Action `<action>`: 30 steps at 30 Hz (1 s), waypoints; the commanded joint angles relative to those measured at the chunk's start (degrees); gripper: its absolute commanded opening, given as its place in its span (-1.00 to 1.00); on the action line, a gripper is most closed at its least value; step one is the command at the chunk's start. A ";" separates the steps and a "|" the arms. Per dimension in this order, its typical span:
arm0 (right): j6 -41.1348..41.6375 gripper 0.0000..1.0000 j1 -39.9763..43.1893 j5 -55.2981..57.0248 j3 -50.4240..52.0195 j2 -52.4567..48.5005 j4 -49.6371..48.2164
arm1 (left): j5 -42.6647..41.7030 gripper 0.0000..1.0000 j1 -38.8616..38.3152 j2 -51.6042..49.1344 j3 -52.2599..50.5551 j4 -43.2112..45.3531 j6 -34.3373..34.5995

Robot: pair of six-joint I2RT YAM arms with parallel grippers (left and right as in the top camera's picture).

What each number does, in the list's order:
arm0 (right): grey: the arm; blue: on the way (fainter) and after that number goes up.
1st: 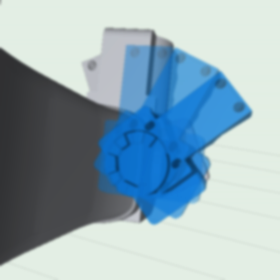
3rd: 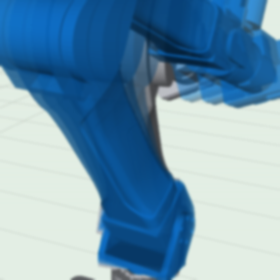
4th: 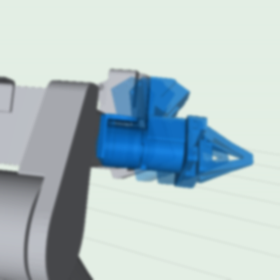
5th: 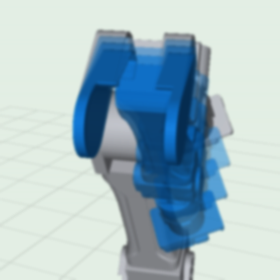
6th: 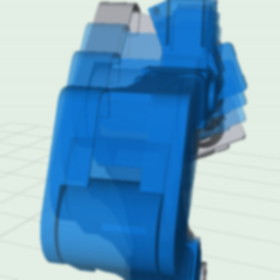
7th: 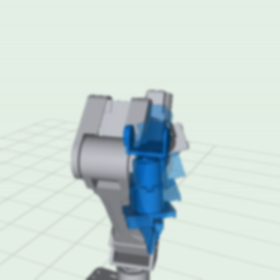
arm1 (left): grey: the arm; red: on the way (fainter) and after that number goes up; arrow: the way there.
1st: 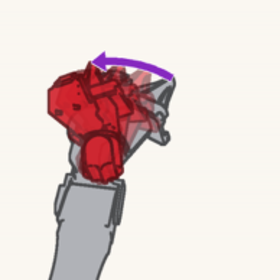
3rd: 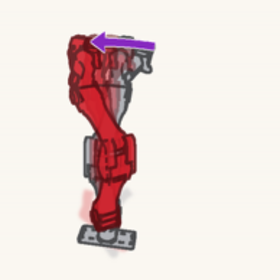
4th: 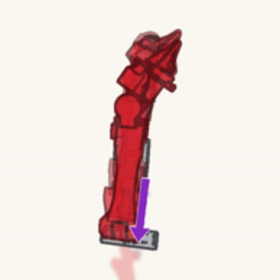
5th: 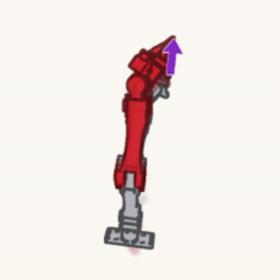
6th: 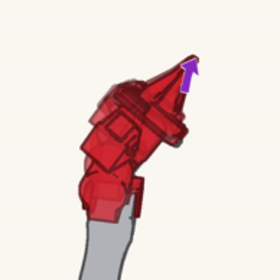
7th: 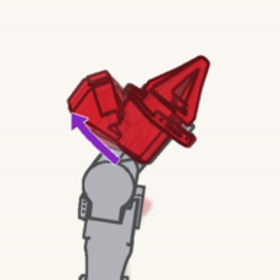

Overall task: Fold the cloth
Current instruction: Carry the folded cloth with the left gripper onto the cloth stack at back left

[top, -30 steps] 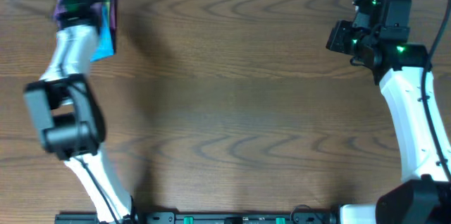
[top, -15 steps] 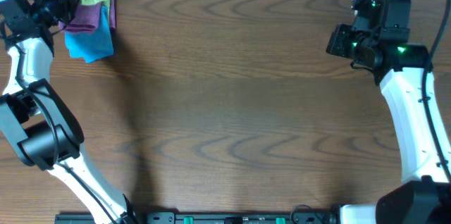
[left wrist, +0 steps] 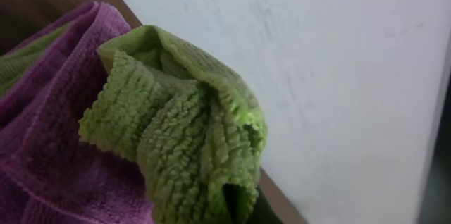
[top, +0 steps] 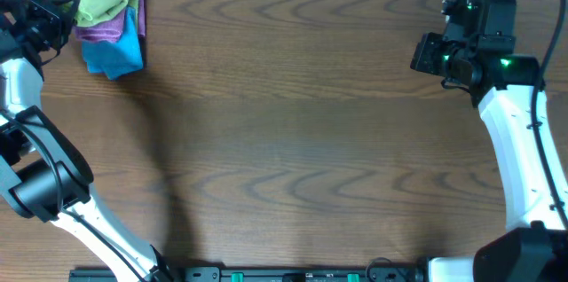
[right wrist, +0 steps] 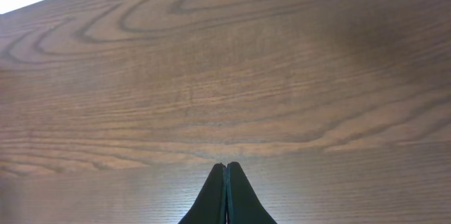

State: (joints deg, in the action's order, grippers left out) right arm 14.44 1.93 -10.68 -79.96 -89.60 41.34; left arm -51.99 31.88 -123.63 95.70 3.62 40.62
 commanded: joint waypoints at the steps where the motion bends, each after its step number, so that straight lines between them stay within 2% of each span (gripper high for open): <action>1: 1.25 -0.97 -0.22 -0.26 -0.37 0.98 0.04 | 1.51 -0.88 -0.52 1.51 0.46 0.07 -3.39; 7: 1.64 -0.97 -1.33 -0.28 -0.39 1.01 -0.20 | 0.76 -0.88 -0.57 1.51 0.46 1.95 -2.91; 12: 1.86 -0.97 -2.05 -0.28 -0.39 0.98 -0.59 | -1.60 -0.88 -0.70 1.51 0.46 14.51 1.92; 20: 2.51 -0.97 -2.45 -0.26 -0.39 0.98 -0.68 | 4.24 -0.88 -2.38 -0.46 0.46 13.84 -1.55; 30: 2.73 -0.97 -2.45 -0.26 -0.37 0.98 -0.66 | 4.55 -0.88 -2.64 -4.96 0.46 11.08 -2.34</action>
State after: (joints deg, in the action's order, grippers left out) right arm 16.16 -0.23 -10.70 -79.96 -89.60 40.84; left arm -47.79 29.08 -127.07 95.61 15.38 39.94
